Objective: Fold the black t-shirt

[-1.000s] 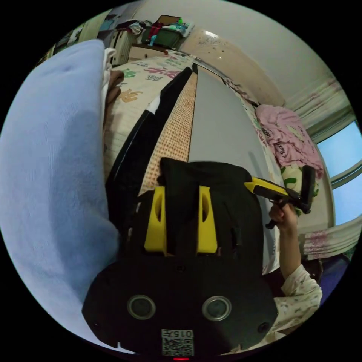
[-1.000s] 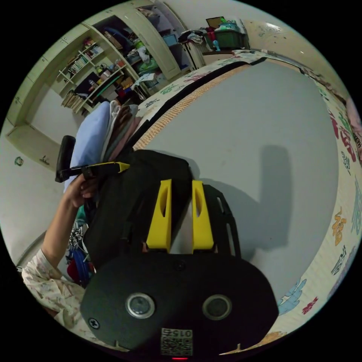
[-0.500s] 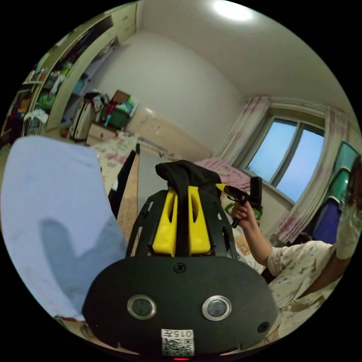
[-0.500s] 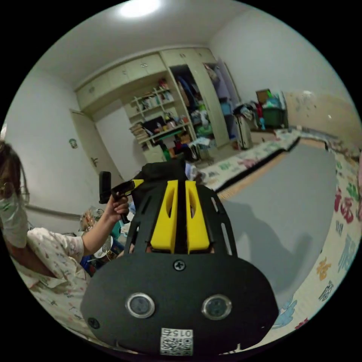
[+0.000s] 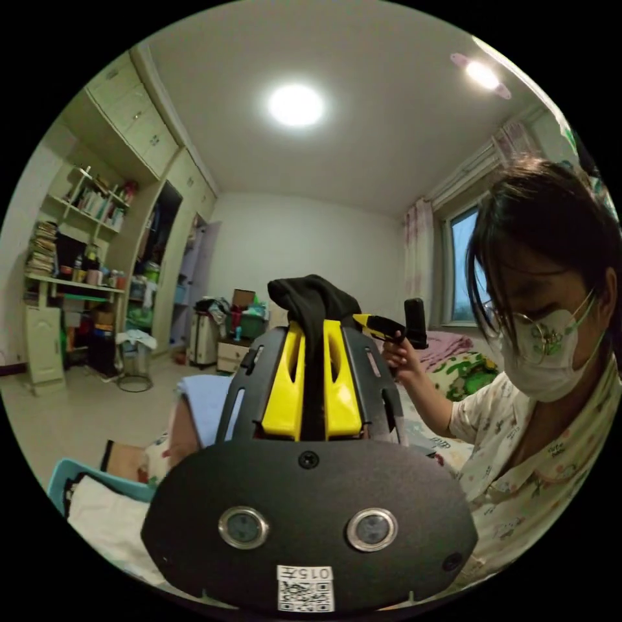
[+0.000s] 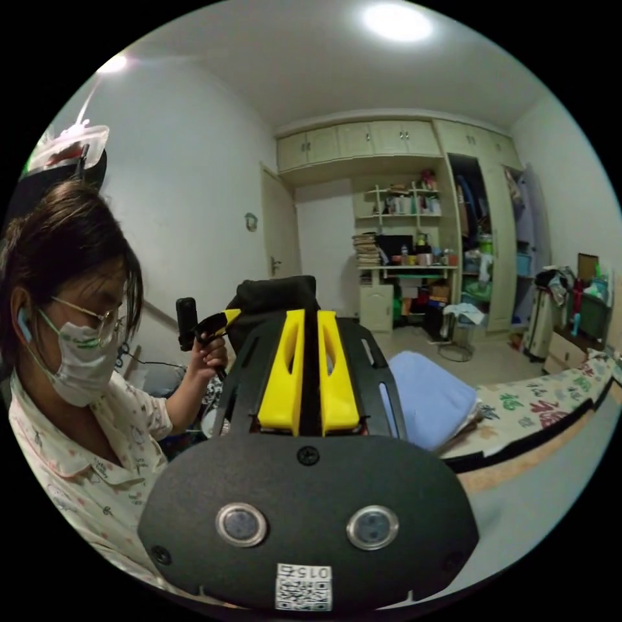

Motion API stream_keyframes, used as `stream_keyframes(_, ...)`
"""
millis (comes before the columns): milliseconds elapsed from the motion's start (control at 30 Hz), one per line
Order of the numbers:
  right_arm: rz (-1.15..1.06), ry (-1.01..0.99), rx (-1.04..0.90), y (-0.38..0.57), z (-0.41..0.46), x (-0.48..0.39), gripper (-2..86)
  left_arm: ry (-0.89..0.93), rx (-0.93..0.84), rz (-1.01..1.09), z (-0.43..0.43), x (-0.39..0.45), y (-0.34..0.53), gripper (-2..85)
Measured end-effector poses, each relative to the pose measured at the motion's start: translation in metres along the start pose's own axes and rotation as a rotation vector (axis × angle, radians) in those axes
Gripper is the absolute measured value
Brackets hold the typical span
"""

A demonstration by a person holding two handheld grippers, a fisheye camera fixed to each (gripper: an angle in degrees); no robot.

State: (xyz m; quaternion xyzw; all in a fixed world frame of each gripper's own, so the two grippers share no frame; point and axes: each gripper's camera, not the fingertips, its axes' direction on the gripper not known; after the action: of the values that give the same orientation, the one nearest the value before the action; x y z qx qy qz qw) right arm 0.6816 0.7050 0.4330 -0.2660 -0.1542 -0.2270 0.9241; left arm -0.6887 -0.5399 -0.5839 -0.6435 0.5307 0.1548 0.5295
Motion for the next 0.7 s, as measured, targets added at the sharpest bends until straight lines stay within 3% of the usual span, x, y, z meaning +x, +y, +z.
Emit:
stream_keyframes(300,-0.016,-0.253,-0.218,0.068,0.164,-0.033,3.9,-0.279,-0.074,-0.027,-0.124,0.049,0.133,3.0)
stream_keyframes(700,-0.044,-0.368,-0.485,0.115,0.378,-0.020,3.7,-0.401,-0.126,-0.298,-0.160,0.003,0.269,3.5)
